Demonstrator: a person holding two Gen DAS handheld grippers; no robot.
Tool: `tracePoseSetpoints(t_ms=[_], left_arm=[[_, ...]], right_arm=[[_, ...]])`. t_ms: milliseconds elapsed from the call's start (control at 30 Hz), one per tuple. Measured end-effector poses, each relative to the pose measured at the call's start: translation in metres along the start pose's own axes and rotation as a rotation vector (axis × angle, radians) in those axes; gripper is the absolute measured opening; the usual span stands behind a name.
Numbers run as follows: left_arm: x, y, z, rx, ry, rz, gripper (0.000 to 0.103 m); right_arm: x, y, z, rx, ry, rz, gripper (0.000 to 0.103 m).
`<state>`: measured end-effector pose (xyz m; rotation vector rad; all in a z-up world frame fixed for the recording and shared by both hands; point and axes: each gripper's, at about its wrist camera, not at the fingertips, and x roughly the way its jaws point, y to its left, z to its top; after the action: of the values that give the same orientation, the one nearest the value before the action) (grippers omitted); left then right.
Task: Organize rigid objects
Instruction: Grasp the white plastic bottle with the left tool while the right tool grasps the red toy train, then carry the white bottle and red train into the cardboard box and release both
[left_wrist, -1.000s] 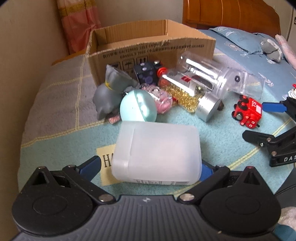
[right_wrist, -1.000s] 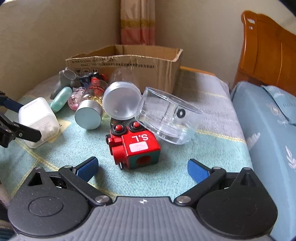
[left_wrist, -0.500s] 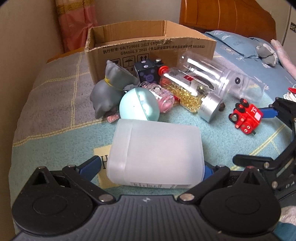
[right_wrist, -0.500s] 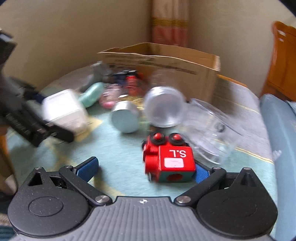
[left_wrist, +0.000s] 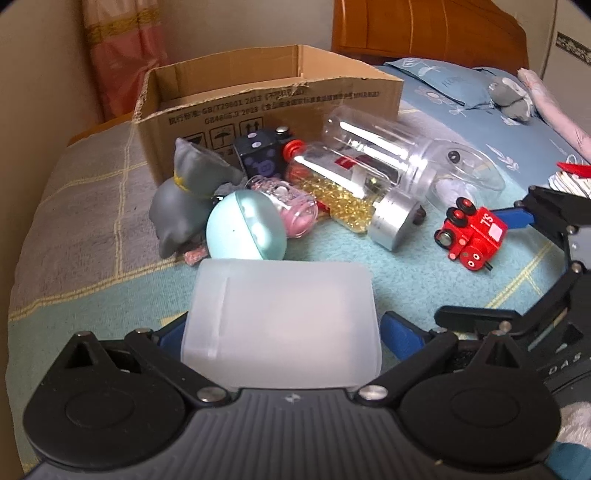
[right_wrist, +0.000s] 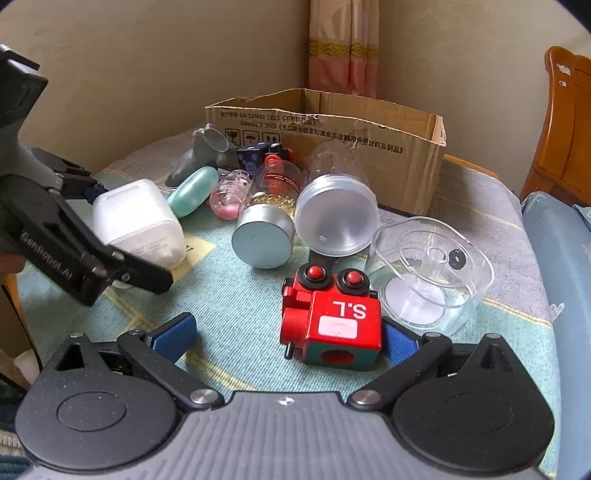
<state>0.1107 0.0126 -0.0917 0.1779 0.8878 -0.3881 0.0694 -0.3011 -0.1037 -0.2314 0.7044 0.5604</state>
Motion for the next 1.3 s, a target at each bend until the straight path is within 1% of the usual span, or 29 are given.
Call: tracePoseSetpoints(t_ms=[200, 300, 500, 600, 700, 767, 800, 900, 1000, 1067, 1133, 1300], left_arm=[[0.0, 0.004, -0.002, 0.004, 0.001, -0.012, 0.102], [0.0, 0.003, -0.003, 0.01, -0.004, -0.014, 0.102], [0.0, 0.005, -0.003, 0.016, -0.004, -0.02, 0.102], [0.0, 0.005, -0.003, 0.019, 0.001, -0.028, 0.102], [-0.003, 0.006, -0.002, 0.021, 0.001, -0.043, 0.102], [-0.006, 0.006, -0.001, 0.024, -0.006, -0.045, 0.101], [-0.007, 0.006, 0.0, 0.026, -0.01, -0.048, 0.1], [-0.011, 0.006, 0.002, 0.029, -0.022, -0.057, 0.099], [-0.012, 0.006, 0.003, 0.026, -0.029, -0.051, 0.093], [-0.011, 0.008, 0.004, 0.014, -0.022, -0.057, 0.084], [-0.01, 0.01, 0.005, 0.001, -0.01, -0.056, 0.083], [-0.013, 0.012, 0.006, -0.007, 0.006, -0.073, 0.083]], right_arm=[[0.004, 0.007, 0.005, 0.022, 0.02, -0.026, 0.103], [0.001, 0.009, 0.002, 0.032, 0.014, -0.034, 0.103], [0.003, 0.011, 0.006, 0.047, 0.037, -0.053, 0.103], [0.003, 0.011, 0.009, 0.071, 0.067, -0.076, 0.103], [0.001, 0.011, 0.011, 0.074, 0.076, -0.091, 0.095], [0.0, 0.012, 0.012, 0.078, 0.077, -0.097, 0.087], [0.0, 0.012, 0.013, 0.081, 0.078, -0.106, 0.085], [0.0, 0.011, 0.016, 0.097, 0.083, -0.128, 0.076], [0.0, 0.009, 0.018, 0.109, 0.086, -0.148, 0.069], [0.0, 0.007, 0.019, 0.115, 0.087, -0.161, 0.063], [-0.001, 0.008, 0.02, 0.112, 0.091, -0.174, 0.059], [-0.003, 0.008, 0.02, 0.105, 0.101, -0.175, 0.057]])
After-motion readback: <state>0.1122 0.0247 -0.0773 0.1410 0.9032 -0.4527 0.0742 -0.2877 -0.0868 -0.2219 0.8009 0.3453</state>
